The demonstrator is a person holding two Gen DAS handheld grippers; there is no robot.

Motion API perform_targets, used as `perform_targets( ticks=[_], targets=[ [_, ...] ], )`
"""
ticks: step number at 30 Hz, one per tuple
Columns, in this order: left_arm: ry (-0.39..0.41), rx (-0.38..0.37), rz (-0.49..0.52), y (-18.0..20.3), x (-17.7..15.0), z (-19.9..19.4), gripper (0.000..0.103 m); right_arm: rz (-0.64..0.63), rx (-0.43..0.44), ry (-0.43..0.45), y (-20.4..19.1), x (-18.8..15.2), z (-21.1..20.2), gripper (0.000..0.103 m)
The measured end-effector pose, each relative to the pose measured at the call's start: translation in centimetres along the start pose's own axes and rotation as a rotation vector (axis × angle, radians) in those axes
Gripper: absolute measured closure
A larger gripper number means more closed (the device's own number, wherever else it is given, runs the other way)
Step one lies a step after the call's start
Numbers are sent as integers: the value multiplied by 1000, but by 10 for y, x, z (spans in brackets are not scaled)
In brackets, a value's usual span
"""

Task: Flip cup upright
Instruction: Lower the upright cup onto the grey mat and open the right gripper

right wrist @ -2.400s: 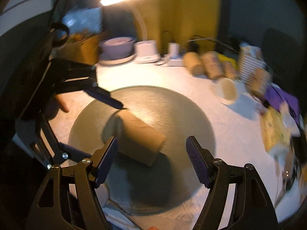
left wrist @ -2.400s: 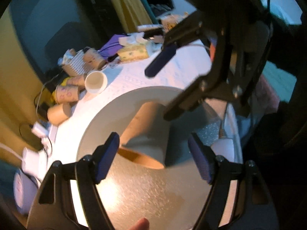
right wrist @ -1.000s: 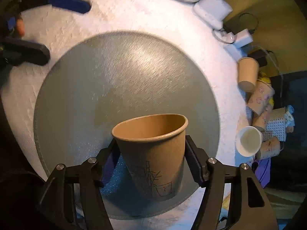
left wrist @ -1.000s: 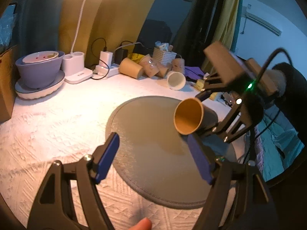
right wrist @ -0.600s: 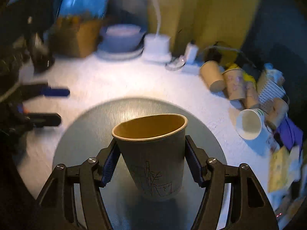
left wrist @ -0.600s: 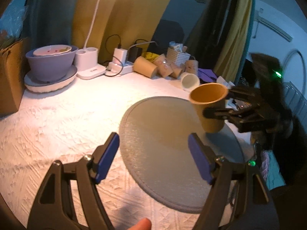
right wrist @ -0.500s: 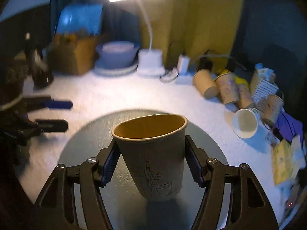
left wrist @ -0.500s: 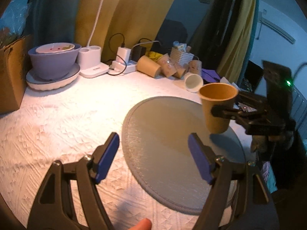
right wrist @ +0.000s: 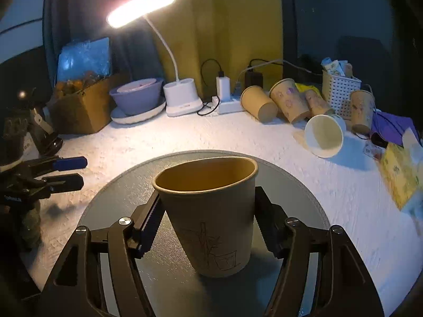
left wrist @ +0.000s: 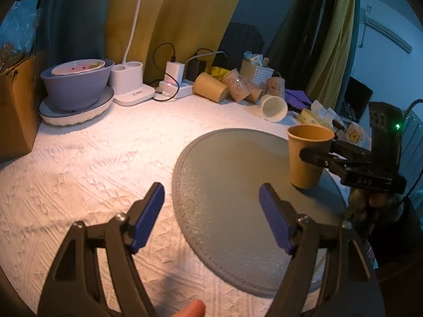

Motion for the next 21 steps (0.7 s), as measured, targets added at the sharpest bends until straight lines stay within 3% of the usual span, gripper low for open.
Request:
perform_targets(
  ticks=[14,21],
  targets=[
    [14,16,32,5,-2,-3,28,1,-80,-14,3,-20,-17,32],
    [44,35,95,20,-1,-8,28,38,-123,-7,2,-29,-32,24]
  ],
)
Point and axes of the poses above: each gripper's, at about its wrist camera, not at the fingertips, and z roughly the way its jaws point, y to its right, x to its top, the point moved 6 cm from there along z, roughly the way its jaws point, and after that the axes turned 5 degrees about -y, right-handed, at the moved point
